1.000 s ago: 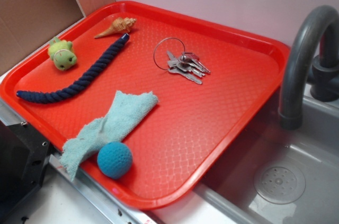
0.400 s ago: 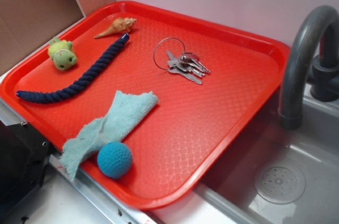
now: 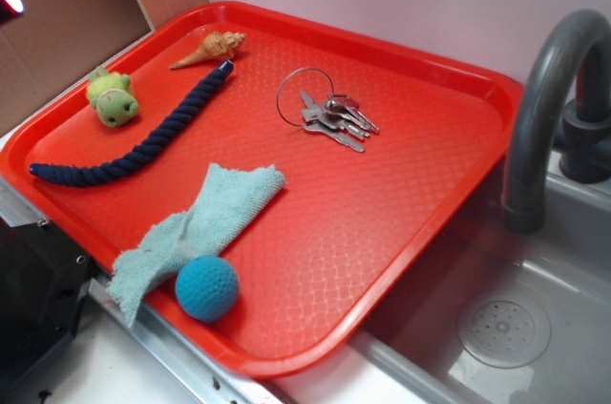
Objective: Grab the green animal.
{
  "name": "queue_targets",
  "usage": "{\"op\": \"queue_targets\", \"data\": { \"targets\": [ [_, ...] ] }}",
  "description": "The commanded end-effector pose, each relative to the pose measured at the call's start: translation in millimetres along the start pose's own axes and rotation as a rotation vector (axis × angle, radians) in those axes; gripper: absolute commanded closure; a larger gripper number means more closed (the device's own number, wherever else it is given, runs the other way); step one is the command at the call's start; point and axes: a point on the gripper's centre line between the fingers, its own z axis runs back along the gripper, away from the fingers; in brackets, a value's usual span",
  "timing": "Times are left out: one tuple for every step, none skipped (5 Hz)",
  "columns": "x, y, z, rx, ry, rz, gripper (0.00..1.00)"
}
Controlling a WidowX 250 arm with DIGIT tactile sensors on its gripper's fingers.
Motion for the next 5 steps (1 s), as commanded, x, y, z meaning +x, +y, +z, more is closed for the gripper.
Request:
{"op": "queue_targets", "data": {
  "targets": [
    [20, 19, -38, 0.106, -0.167, 0.229, 0.00],
    [24, 24, -61, 0.149, -0.164, 0.212, 0.00],
    [27, 28, -76, 0.175, -0.219, 0.170, 0.00],
    [25, 30, -95, 0.188, -0.232, 0.122, 0.00],
    [22, 35, -115, 0.187, -0.256, 0.081, 0.00]
  ]
}}
